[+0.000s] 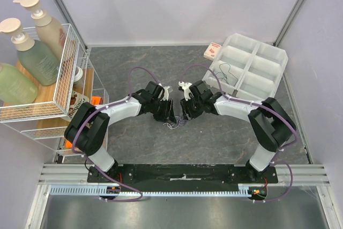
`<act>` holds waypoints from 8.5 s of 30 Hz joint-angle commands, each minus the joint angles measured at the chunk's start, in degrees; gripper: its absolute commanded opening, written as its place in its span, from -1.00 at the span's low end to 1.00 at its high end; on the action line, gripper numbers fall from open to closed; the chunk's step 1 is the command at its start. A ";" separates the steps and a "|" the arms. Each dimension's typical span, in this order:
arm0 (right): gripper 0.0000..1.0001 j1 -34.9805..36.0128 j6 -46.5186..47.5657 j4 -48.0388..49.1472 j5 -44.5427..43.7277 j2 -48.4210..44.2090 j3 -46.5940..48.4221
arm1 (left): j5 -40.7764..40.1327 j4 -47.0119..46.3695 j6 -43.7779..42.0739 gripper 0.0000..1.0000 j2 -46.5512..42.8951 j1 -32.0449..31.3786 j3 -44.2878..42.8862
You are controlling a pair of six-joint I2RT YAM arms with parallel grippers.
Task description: Untangle the cables
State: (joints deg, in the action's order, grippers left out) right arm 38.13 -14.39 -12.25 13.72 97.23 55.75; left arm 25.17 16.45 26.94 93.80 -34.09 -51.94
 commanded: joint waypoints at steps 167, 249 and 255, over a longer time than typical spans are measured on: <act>0.26 -12.38 1.30 -2.00 19.31 -35.01 12.28 | 10.60 5.09 1.98 -0.96 -13.29 0.86 -27.51; -1.00 -33.12 3.04 -8.78 -52.92 -12.77 9.83 | 7.52 20.11 -18.76 0.07 -33.77 0.78 -19.95; -0.53 -33.03 8.67 -3.66 -50.89 -7.59 11.39 | 4.91 24.15 -23.32 0.08 -31.22 -2.12 -22.76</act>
State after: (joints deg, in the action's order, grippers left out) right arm 5.04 -10.74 -24.14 -38.15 87.15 65.12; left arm 32.36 37.21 9.87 61.39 -33.82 -71.05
